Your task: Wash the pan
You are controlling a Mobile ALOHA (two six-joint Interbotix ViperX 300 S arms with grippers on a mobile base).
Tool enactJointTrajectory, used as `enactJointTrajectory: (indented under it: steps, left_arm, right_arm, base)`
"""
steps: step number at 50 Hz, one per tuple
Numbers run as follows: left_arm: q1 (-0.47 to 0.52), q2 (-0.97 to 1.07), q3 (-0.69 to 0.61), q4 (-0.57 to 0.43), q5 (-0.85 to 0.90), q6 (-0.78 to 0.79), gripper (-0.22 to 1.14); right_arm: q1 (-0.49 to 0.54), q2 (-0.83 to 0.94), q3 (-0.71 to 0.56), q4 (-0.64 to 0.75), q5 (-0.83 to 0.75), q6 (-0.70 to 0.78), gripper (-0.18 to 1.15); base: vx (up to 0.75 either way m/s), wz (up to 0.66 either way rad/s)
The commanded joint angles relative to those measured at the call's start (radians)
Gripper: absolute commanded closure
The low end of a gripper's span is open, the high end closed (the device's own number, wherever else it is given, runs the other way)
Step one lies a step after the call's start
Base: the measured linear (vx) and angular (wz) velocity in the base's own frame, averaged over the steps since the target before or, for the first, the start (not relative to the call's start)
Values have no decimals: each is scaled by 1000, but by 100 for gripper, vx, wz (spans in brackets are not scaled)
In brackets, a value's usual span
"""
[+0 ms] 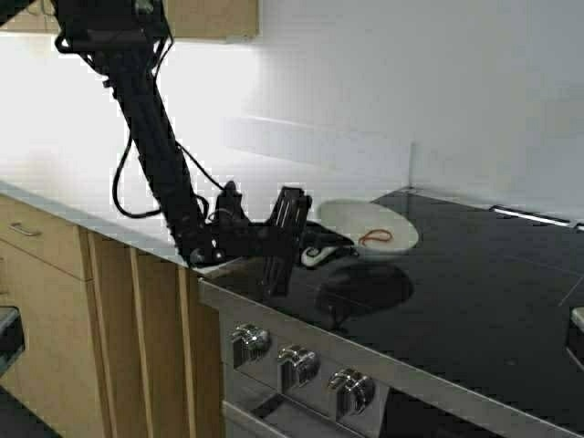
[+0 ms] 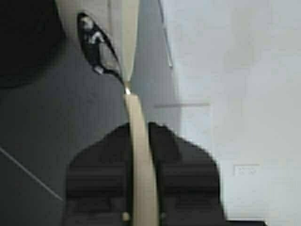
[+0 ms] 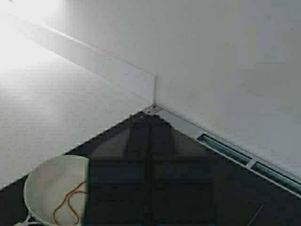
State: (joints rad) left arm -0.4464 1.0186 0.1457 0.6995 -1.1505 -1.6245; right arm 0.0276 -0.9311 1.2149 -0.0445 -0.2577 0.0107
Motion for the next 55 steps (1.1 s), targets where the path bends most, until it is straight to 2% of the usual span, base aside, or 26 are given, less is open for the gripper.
enactJointTrajectory:
  steps: [1, 11, 21, 36, 47, 55]
  left_arm:
    - [-2, -167, 97, -12, -28, 66, 89]
    - [-2, -302, 270, -41, -63, 115, 89]
    - [-2, -397, 437, -141, -170, 155, 89]
    - [-2, -480, 652, -235, -291, 173, 89]
    - [-2, -488, 752, -272, -344, 176, 89]
    - [-2, -471, 776, -278, -350, 216, 89]
  right_arm:
    - [2, 8, -28, -2, -3, 2, 91]
    - [6, 8, -32, -2, -3, 9, 91]
    - [31, 9, -31, -2, -3, 20, 91]
    - [48, 15, -28, -2, -3, 25, 91]
    - [63, 15, -28, -2, -3, 23, 91]
    - [66, 31, -29, -2, -6, 25, 91]
  base:
    - [0, 4]
    - [0, 6]
    - [1, 13]
    - [3, 27]
    - [6, 48]
    - [8, 47]
